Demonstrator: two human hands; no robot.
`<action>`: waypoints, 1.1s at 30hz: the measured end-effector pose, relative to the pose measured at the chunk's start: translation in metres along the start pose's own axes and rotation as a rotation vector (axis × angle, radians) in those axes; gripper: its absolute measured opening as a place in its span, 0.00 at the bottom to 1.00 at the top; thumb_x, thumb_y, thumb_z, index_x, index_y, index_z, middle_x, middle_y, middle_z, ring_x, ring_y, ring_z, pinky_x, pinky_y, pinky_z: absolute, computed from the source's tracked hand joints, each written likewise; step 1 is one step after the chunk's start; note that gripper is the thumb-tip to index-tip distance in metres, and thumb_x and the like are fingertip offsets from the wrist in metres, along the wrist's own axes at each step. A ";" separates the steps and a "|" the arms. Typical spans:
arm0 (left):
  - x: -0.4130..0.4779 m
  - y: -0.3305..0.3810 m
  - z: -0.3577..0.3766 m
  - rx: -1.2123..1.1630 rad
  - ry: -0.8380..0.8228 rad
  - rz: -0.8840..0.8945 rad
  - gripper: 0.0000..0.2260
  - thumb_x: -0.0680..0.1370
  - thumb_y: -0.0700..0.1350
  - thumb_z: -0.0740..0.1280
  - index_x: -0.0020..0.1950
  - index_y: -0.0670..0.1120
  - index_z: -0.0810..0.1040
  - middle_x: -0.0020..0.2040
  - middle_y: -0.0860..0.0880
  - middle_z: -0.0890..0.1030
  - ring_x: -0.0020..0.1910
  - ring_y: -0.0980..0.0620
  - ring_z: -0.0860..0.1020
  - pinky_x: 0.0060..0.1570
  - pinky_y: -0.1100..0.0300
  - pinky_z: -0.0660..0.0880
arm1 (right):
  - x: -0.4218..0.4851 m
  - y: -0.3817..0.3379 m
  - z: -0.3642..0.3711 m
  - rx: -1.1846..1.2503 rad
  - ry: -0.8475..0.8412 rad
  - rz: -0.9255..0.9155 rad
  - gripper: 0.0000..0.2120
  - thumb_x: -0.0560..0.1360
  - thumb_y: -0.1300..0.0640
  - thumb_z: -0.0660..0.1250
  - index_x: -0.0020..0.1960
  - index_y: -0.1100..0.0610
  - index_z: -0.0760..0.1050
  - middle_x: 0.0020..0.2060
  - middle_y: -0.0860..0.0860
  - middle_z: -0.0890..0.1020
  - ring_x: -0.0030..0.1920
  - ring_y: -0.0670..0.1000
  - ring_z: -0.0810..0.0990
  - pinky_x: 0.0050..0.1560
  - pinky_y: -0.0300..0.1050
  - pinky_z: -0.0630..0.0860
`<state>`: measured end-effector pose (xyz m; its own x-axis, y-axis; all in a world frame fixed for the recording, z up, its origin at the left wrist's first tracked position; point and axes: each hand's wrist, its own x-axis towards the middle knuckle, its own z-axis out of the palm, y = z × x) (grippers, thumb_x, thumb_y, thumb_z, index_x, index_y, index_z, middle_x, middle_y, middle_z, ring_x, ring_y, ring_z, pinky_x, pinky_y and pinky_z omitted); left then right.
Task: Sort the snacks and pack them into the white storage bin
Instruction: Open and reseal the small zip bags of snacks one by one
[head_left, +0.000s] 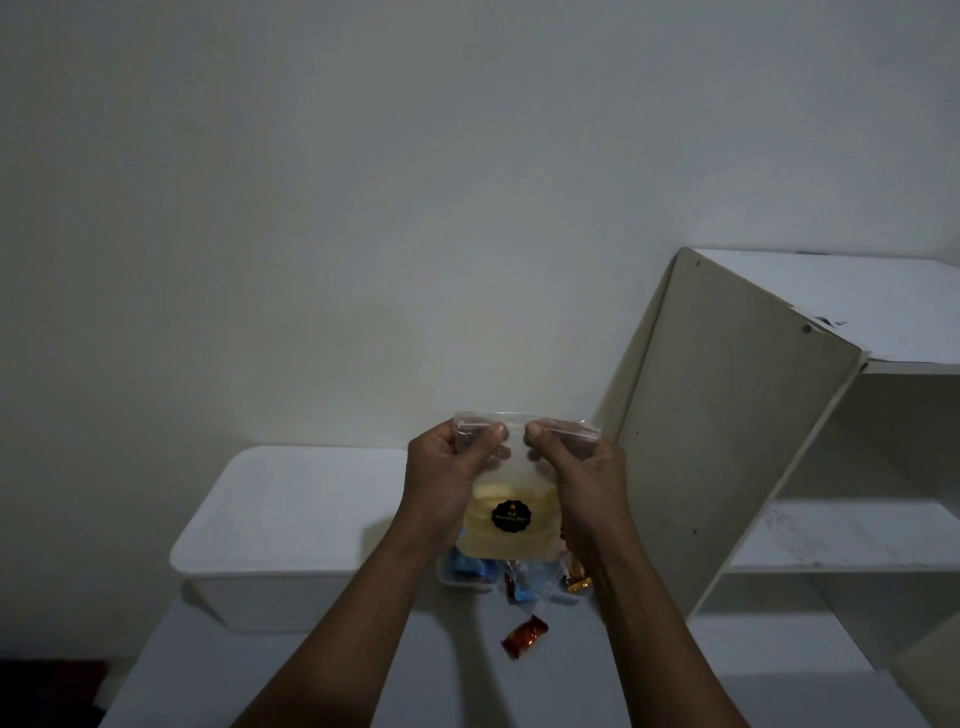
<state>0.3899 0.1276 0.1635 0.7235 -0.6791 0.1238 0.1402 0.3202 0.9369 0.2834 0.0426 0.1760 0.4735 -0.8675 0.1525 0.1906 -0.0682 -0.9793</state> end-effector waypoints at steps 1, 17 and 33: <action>0.000 0.001 0.000 -0.013 0.008 0.001 0.02 0.73 0.40 0.73 0.45 0.44 0.83 0.41 0.45 0.85 0.41 0.49 0.82 0.51 0.50 0.78 | 0.000 0.000 0.000 0.003 -0.003 0.005 0.07 0.72 0.58 0.75 0.48 0.59 0.84 0.37 0.53 0.86 0.38 0.47 0.83 0.39 0.37 0.79; 0.000 0.005 0.006 -0.162 0.086 -0.022 0.05 0.77 0.37 0.66 0.43 0.42 0.80 0.39 0.46 0.83 0.38 0.51 0.81 0.46 0.53 0.77 | -0.001 0.004 0.003 0.031 0.040 0.050 0.09 0.74 0.55 0.72 0.50 0.60 0.83 0.37 0.51 0.85 0.36 0.43 0.81 0.42 0.41 0.76; 0.002 0.004 0.000 -0.064 0.022 0.022 0.05 0.73 0.45 0.72 0.43 0.44 0.83 0.41 0.46 0.84 0.40 0.49 0.81 0.47 0.52 0.79 | -0.001 0.004 0.001 0.027 0.027 0.034 0.09 0.74 0.55 0.72 0.50 0.59 0.83 0.38 0.52 0.85 0.39 0.46 0.82 0.43 0.41 0.78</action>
<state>0.3913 0.1277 0.1677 0.7418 -0.6566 0.1364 0.1666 0.3775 0.9109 0.2846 0.0435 0.1721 0.4569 -0.8821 0.1150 0.1979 -0.0252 -0.9799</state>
